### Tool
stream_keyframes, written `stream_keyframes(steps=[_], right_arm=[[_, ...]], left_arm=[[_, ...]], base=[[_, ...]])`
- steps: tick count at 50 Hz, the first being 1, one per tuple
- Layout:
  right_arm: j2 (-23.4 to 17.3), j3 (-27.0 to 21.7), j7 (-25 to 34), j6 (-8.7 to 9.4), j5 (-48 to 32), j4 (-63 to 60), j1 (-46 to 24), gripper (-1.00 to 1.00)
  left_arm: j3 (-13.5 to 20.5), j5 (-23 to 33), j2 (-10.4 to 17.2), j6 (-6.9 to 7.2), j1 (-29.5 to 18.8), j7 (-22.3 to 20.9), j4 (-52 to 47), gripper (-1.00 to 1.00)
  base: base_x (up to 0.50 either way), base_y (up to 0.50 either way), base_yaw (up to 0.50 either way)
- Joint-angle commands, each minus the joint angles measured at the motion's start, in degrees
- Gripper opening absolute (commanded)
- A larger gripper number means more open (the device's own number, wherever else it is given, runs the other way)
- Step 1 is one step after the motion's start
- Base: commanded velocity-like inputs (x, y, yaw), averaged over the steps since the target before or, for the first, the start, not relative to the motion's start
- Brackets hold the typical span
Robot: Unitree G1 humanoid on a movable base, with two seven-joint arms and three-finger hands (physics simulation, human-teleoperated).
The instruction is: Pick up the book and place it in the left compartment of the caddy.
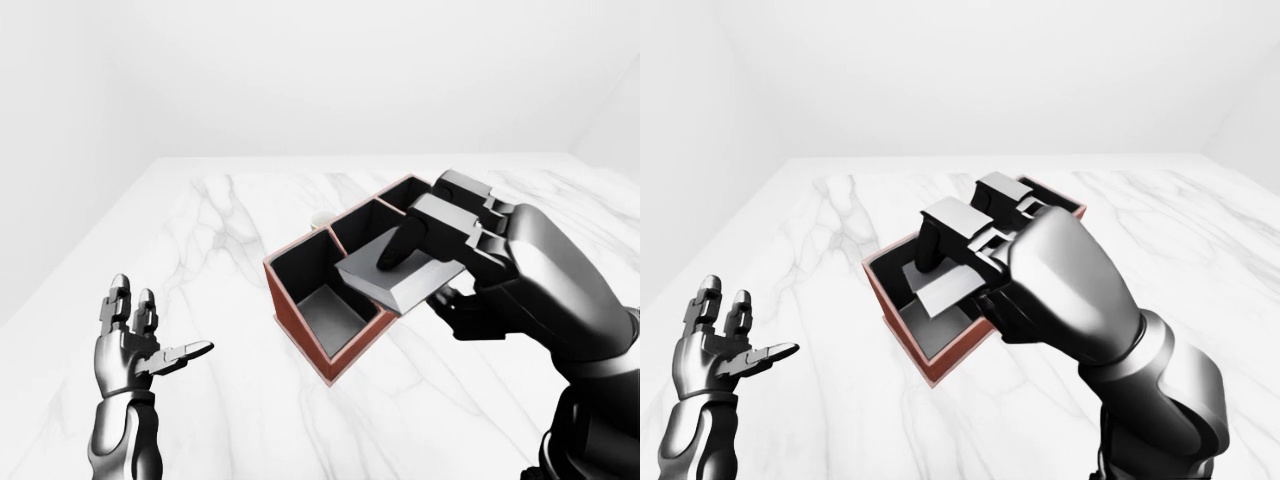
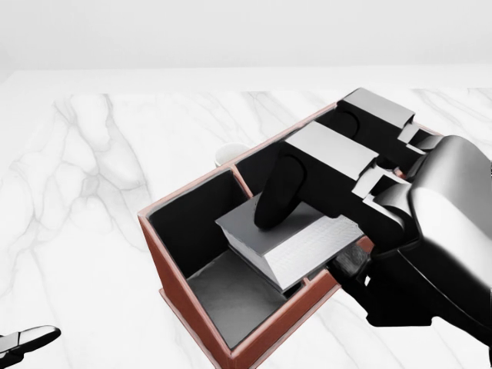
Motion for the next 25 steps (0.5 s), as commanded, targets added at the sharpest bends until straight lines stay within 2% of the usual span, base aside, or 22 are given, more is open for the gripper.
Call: stream_keyframes(steps=[1,9,25], right_arm=[[0.76,-5.17,-0.01,0.00,17.05,2.99,1.33,-1.00],[1.09,-4.44,-0.01,0.00,24.46,5.36,3.52,-1.00],[1.24,-2.06,-0.01,0.00,26.63,12.67,2.97,-1.00]], left_arm=[[-0.15,0.27,-0.14,0.00,0.01,0.03,-0.09,1.00],[-0.25,0.27,-0.02,0.00,-0.17,0.02,0.51,1.00],[-0.28,0.26,-0.04,0.00,-0.03,0.16,0.36,1.00]], base=[[0.00,0.00,0.00],[0.00,0.00,0.00],[0.00,0.00,0.00]])
